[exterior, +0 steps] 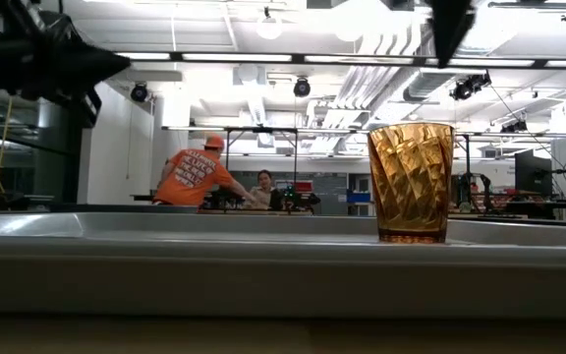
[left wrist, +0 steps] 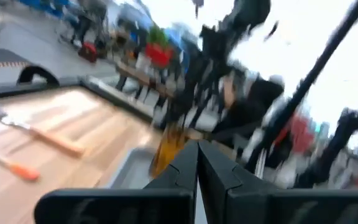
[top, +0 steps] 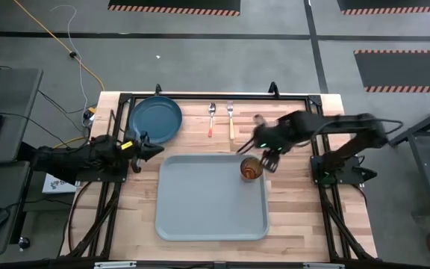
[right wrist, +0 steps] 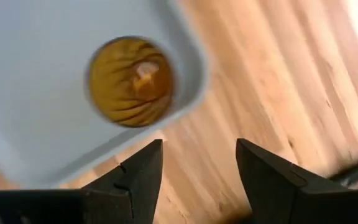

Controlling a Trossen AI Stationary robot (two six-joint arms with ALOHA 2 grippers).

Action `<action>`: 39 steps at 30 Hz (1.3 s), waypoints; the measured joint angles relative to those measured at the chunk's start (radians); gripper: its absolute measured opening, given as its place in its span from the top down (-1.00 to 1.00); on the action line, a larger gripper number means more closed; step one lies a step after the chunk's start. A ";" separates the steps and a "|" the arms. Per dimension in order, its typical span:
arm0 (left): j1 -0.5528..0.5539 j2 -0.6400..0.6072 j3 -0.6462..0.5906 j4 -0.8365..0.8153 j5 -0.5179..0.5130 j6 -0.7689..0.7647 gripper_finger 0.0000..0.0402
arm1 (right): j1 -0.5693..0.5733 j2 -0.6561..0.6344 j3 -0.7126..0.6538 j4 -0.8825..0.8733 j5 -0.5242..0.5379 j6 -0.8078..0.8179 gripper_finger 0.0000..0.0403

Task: Pick and place plate/cup/fork/spoon on tray
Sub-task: Put the blue plate on the gray serving tray to the bottom left of the brown glass

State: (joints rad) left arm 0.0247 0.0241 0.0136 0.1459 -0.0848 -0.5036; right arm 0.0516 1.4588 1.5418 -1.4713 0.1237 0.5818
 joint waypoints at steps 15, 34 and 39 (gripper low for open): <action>0.175 0.666 0.625 -0.658 -0.067 -0.118 0.07 | -0.185 -0.490 -0.545 0.491 0.022 0.248 0.03; 0.434 1.419 0.839 -0.912 -0.030 0.019 -0.12 | -0.198 -0.483 -0.577 0.541 0.026 0.150 0.03; 0.470 1.530 0.839 -0.880 -0.034 0.040 -0.12 | -0.198 -0.483 -0.577 0.541 0.027 0.151 0.03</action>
State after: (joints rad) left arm 0.4946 1.5538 0.8528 -0.7339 -0.1190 -0.4639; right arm -0.1463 0.9756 0.9646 -0.9298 0.1507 0.7324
